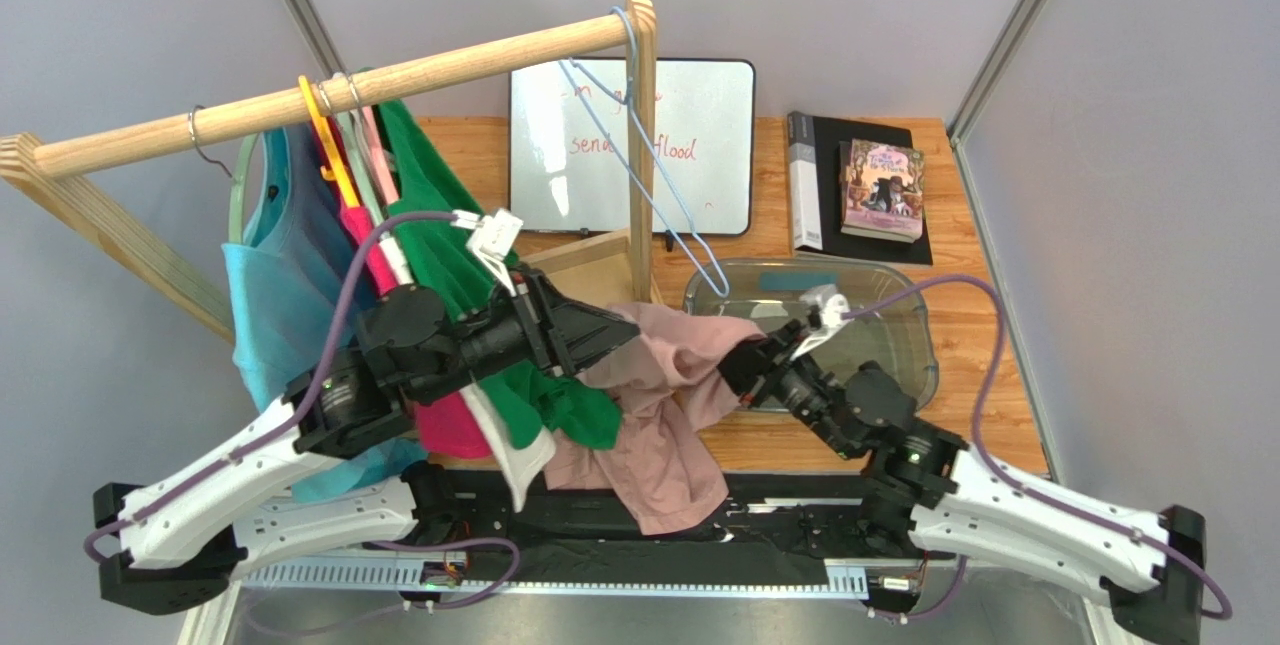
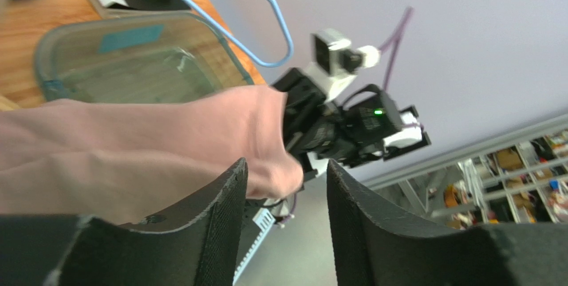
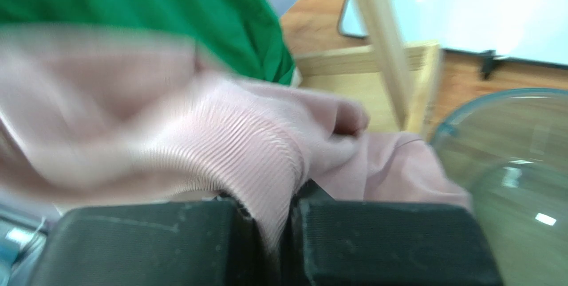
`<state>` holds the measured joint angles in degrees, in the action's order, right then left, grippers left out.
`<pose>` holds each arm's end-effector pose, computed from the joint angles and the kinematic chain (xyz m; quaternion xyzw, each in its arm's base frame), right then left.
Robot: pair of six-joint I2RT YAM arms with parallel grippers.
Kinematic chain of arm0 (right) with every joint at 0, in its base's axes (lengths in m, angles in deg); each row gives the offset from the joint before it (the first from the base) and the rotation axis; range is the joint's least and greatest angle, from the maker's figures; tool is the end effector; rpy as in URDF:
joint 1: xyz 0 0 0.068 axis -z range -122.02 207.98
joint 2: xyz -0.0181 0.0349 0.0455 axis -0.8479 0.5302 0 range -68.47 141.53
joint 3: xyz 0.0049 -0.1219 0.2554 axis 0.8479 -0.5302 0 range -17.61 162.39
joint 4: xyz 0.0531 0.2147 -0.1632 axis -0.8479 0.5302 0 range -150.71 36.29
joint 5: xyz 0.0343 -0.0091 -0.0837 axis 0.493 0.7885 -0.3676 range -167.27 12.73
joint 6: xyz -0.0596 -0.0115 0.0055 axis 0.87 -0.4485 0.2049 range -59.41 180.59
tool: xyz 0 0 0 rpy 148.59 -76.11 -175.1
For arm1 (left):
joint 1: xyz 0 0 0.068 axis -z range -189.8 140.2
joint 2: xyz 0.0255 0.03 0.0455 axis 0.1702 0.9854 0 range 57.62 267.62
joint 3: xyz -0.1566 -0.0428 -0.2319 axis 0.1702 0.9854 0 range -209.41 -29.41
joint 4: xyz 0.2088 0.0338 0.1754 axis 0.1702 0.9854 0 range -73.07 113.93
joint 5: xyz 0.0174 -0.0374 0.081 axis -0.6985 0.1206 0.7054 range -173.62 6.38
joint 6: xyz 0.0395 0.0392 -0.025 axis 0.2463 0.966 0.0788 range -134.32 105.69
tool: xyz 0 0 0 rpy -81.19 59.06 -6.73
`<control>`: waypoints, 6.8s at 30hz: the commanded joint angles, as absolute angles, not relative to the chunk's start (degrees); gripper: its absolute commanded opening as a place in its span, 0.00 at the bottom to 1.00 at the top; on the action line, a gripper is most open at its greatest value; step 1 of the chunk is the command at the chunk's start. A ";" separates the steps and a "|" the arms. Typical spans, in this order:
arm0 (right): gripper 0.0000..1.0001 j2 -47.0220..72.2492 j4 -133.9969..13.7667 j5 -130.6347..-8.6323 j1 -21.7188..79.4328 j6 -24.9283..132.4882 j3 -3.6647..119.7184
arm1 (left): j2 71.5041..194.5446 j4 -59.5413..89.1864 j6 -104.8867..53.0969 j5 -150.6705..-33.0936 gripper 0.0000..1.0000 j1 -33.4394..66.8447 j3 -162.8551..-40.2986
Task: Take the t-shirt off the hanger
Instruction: Place the tshirt into the basket, then grab a hanger with a tshirt on it with the right arm
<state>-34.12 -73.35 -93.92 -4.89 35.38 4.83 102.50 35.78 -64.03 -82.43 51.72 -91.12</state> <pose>0.0924 0.1515 0.2752 -0.1269 0.6912 0.4164 0.5769 0.0847 -0.1539 0.4355 0.0668 0.7164 -0.5689 0.3984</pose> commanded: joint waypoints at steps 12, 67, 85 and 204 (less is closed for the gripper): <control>0.00 -42.21 -38.74 -127.09 -4.86 52.39 35.98 | 92.87 47.86 -58.00 -67.10 0.56 51.64 -90.67; 0.00 -5.59 -17.83 -88.00 41.46 42.15 88.42 | 91.63 51.82 -59.05 -65.16 0.53 51.64 -89.52; 0.00 -26.20 -22.09 -75.54 41.28 31.60 37.55 | 93.48 51.64 -56.15 -65.78 0.53 51.64 -93.92; 0.79 19.51 -32.76 -108.64 -24.55 54.79 90.06 | 109.83 61.31 -41.74 -67.36 0.37 47.07 -123.01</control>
<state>19.23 -28.53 -103.38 -24.12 53.72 89.57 109.78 62.66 -41.28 -64.83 46.85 -122.86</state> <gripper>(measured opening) 0.843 0.368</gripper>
